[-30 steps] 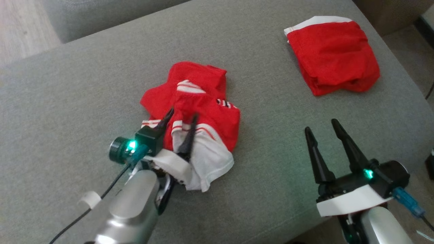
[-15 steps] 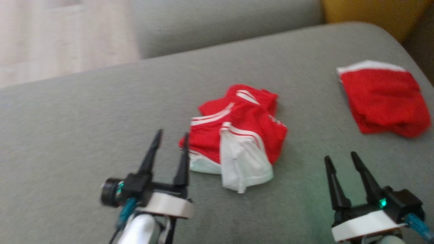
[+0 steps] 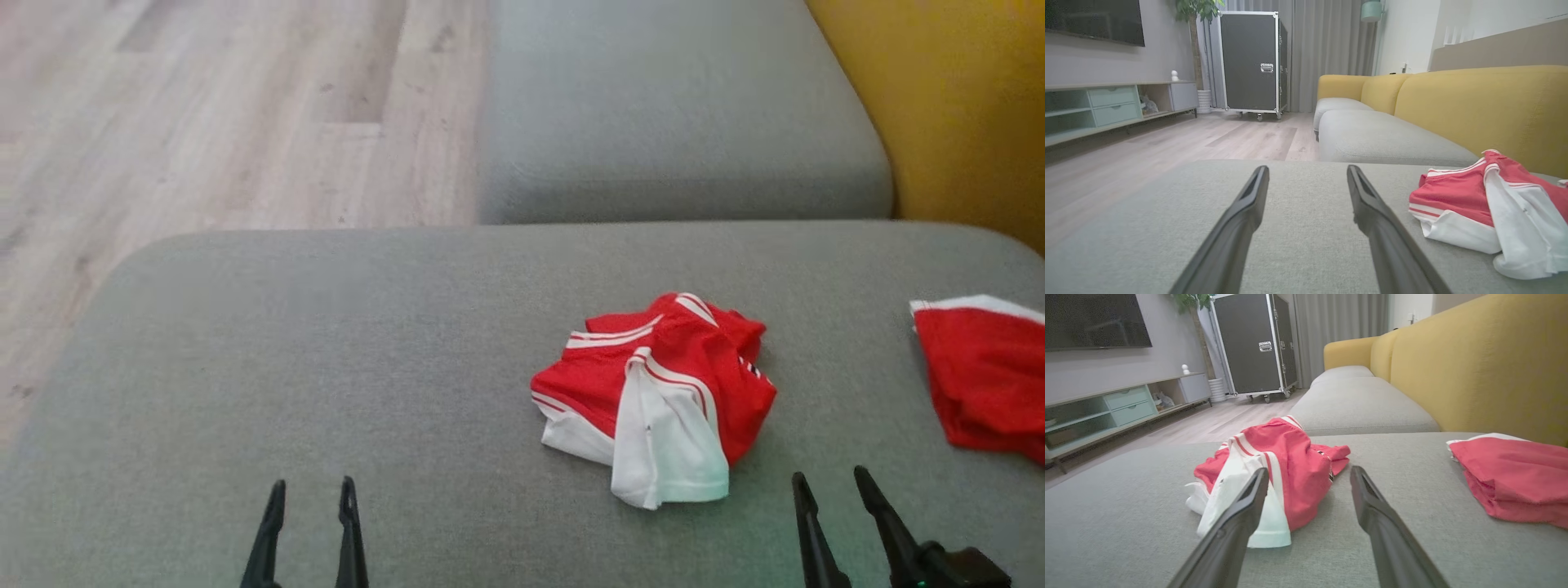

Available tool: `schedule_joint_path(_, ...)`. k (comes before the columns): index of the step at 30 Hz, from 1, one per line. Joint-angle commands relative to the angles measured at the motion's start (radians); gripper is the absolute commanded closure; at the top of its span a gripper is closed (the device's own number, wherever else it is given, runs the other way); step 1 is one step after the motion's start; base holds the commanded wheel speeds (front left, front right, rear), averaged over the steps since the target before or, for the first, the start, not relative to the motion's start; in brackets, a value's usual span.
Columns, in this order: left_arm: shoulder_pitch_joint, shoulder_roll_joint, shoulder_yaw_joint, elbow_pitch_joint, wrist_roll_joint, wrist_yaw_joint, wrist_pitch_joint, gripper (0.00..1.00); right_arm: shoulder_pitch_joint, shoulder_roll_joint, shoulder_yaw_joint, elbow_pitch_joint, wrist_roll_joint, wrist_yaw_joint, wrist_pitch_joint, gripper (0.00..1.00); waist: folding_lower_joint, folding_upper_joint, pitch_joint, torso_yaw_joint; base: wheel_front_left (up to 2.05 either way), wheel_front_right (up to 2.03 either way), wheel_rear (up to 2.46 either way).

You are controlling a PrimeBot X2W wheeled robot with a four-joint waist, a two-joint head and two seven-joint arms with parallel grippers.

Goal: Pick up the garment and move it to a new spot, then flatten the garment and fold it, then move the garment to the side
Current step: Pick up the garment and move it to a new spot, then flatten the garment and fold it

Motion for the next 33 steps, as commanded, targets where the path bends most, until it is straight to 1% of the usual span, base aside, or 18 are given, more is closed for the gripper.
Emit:
schedule_joint_path(1, -0.042, -0.003, 0.028, -0.047, 0.019, -0.006, -0.009, 0.0, -0.038, -0.014, 0.024, -0.033, -0.009, -0.001, -0.011, 0.0, 0.0003, -0.0001, -0.017, 0.018, 0.0, 0.0, 0.0)
schedule_joint_path(7, -0.019, -0.006, 0.015, -0.055, 0.042, -0.01, -0.009, 0.0, -0.034, -0.01, 0.032, -0.039, -0.017, -0.001, -0.011, 0.0, 0.0003, -0.0001, -0.019, 0.016, 0.0, 0.0, 0.0)
schedule_joint_path(19, -0.015, -0.008, 0.021, -0.054, 0.04, -0.015, -0.009, 0.0, -0.031, -0.012, 0.044, -0.039, -0.014, -0.001, -0.011, 0.0, 0.0003, -0.0001, -0.02, -0.002, 0.0, 0.0, 0.0)
schedule_joint_path(24, -0.02, -0.008, 0.012, -0.05, 0.037, -0.009, -0.009, 0.0, -0.034, -0.017, 0.044, -0.039, -0.015, -0.001, -0.011, 0.0, 0.0003, -0.0001, -0.011, -0.005, 0.0, 0.0, 0.0)
schedule_joint_path(29, -0.027, -0.008, -0.006, -0.035, 0.023, 0.004, -0.01, 0.0, -0.049, -0.026, 0.045, -0.046, -0.022, -0.001, -0.011, 0.0, 0.0003, -0.0001, 0.006, -0.029, 0.0, 0.0, 0.0)
schedule_joint_path(33, -0.073, -0.008, -0.05, -0.008, 0.02, 0.0, -0.01, 0.0, -0.062, -0.032, 0.053, -0.055, -0.023, -0.001, -0.011, 0.0, 0.0003, -0.0001, 0.035, -0.061, 0.0, 0.0, 0.0)
